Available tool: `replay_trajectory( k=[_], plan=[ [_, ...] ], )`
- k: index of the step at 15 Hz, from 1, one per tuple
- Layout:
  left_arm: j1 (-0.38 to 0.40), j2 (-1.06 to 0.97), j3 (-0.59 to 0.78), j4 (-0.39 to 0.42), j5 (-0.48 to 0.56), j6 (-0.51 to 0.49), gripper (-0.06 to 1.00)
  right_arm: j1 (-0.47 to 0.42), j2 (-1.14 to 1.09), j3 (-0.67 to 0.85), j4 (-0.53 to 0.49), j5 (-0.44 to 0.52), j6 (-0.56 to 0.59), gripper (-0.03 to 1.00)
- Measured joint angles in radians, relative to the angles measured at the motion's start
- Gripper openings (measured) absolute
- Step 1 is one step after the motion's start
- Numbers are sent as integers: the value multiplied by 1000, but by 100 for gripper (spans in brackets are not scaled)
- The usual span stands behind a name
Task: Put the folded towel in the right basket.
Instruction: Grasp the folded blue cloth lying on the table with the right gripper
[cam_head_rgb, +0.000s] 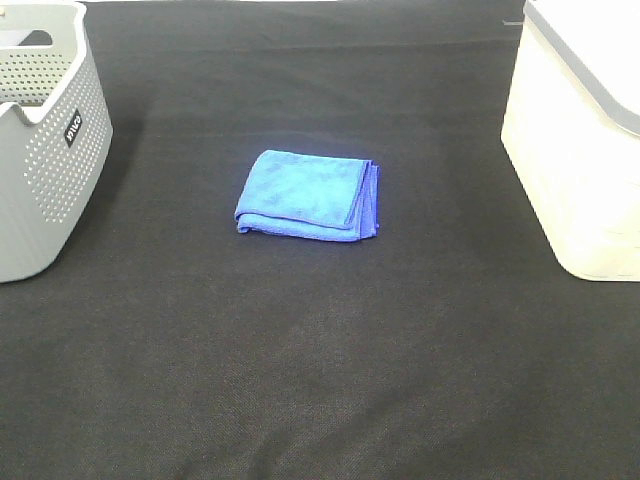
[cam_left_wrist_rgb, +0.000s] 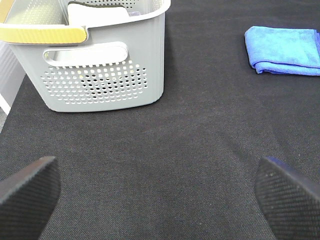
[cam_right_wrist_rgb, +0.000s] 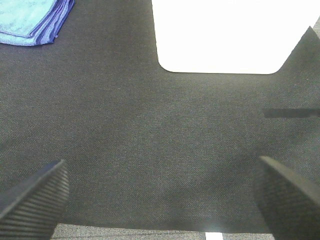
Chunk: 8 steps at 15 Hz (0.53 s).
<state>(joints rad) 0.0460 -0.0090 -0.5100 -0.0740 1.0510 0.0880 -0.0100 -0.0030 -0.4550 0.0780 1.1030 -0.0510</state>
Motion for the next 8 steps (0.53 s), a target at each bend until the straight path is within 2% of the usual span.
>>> replay_trajectory(
  k=[8],
  plan=[
    [0,0,0,0,0,0,99,0,0,0,0,0,0,96]
  ],
)
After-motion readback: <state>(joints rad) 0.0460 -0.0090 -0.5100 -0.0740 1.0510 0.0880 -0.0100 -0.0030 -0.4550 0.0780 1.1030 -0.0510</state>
